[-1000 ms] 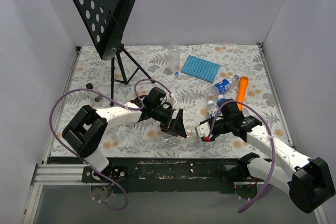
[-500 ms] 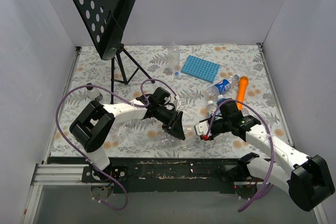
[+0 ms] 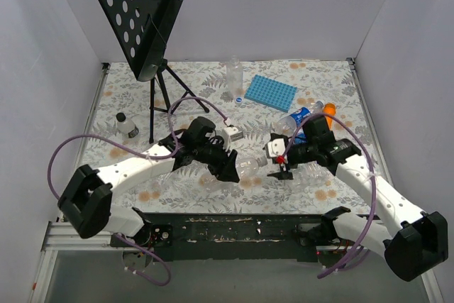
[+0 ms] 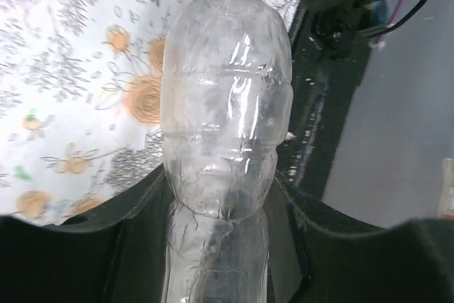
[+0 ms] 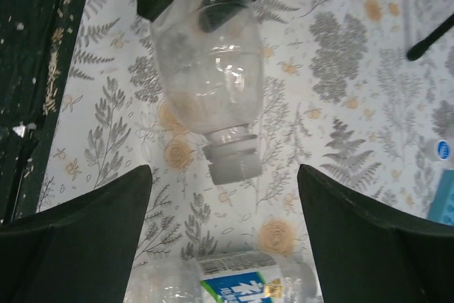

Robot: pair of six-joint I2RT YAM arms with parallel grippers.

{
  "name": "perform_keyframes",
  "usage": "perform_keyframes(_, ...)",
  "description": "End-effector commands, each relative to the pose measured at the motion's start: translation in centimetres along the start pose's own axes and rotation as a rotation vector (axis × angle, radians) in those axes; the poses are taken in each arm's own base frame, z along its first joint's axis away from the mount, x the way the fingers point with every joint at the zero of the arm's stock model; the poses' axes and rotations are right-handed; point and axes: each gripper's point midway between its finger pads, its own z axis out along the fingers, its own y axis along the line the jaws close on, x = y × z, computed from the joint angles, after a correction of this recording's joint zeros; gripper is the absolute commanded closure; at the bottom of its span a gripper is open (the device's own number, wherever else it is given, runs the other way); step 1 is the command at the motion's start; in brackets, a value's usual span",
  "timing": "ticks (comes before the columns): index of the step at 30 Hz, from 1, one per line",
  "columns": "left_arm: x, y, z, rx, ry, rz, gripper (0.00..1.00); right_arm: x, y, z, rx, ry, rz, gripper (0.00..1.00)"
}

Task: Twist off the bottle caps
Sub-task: Pick up the plastic bottle at the center of the board, then unscrew the bottle cap from the plastic bottle.

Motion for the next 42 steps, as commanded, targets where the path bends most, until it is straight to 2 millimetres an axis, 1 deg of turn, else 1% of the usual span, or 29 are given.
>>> perform_keyframes(1, -2.2, 1.7, -2.4, -0.162, -0.141, 0.319, 0.95, -4.5, -3.0, -2.7, 0.043, -0.059, 0.115, 0.09)
perform_keyframes(2, -2.5, 2.1, -2.8, -0.194, -0.168, 0.363, 0.97, -5.2, -4.2, -3.5, 0.073, -0.069, 0.159, 0.07)
perform_keyframes(3, -3.3, 2.5, -3.3, -0.235, -0.211, 0.402, 0.97, -5.7, -5.6, -4.3, 0.116, -0.087, 0.210, 0.02)
perform_keyframes(4, -3.7, 3.1, -3.6, -0.276, -0.241, 0.433, 0.97, -6.1, -7.2, -5.2, 0.174, -0.107, 0.320, 0.02)
perform_keyframes(5, -4.2, 3.5, -4.0, -0.309, -0.271, 0.457, 0.98, -5.9, -9.0, -6.2, 0.248, -0.129, 0.448, 0.02)
perform_keyframes(6, -4.7, 3.9, -4.4, -0.344, -0.298, 0.471, 0.98, -5.6, -9.8, -6.7, 0.272, -0.165, 0.607, 0.02)
perform_keyframes(8, -5.3, 4.0, -5.2, -0.382, -0.335, 0.485, 0.98, -6.7, -8.2, -6.6, 0.062, -0.317, 0.774, 0.03)
perform_keyframes(10, -5.4, 3.6, -5.7, -0.381, -0.375, 0.506, 0.98, -6.6, -7.1, -5.7, -0.113, -0.381, 0.978, 0.15)
perform_keyframes(11, -5.6, 3.1, -6.0, -0.370, -0.403, 0.521, 0.98, -6.3, -6.6, -5.3, -0.189, -0.400, 1.074, 0.20)
perform_keyframes(12, -5.9, 2.7, -6.4, -0.367, -0.441, 0.540, 0.98, -6.1, -6.3, -4.8, -0.250, -0.423, 1.128, 0.25)
perform_keyframes(13, -5.6, 2.8, -6.4, -0.369, -0.446, 0.540, 0.98, -5.5, -6.3, -4.2, -0.263, -0.404, 1.163, 0.27)
perform_keyframes(15, -5.6, 2.5, -6.7, -0.370, -0.463, 0.543, 0.98, -4.8, -6.4, -3.4, -0.254, -0.369, 1.163, 0.26)
perform_keyframes(17, -5.5, 2.3, -6.5, -0.351, -0.459, 0.541, 0.98, -5.3, -6.3, -2.5, -0.280, -0.356, 1.191, 0.26)
perform_keyframes(18, -5.4, 2.3, -6.3, -0.345, -0.453, 0.537, 0.98, -5.4, -6.5, -2.1, -0.271, -0.346, 1.168, 0.25)
perform_keyframes(19, -5.4, 2.2, -6.2, -0.335, -0.448, 0.533, 0.97, -6.0, -6.3, -1.4, -0.291, -0.331, 1.172, 0.24)
perform_keyframes(21, -5.3, 2.2, -6.0, -0.329, -0.441, 0.531, 0.97, -6.5, -6.5, -0.7, -0.302, -0.322, 1.166, 0.24)
perform_keyframes(23, -5.3, 2.2, -6.0, -0.324, -0.440, 0.530, 0.97, -6.7, -6.8, -0.4, -0.308, -0.314, 1.159, 0.23)
perform_keyframes(27, -5.0, 1.9, -5.7, -0.303, -0.431, 0.524, 0.97, -6.3, -7.4, 0.2, -0.303, -0.293, 1.173, 0.24)
perform_keyframes(32, -5.0, 1.9, -5.6, -0.298, -0.425, 0.520, 0.97, -6.6, -8.0, 0.5, -0.299, -0.286, 1.161, 0.32)
perform_keyframes(34, -4.9, 1.9, -5.5, -0.294, -0.422, 0.520, 0.97, -6.8, -8.1, 0.4, -0.297, -0.289, 1.154, 0.33)
perform_keyframes(40, -4.8, 1.9, -5.4, -0.291, -0.416, 0.518, 0.97, -6.8, -8.1, 0.3, -0.288, -0.290, 1.142, 0.41)
perform_keyframes(42, -4.7, 2.0, -5.5, -0.294, -0.414, 0.514, 0.97, -6.8, -8.0, 0.3, -0.286, -0.289, 1.139, 0.46)
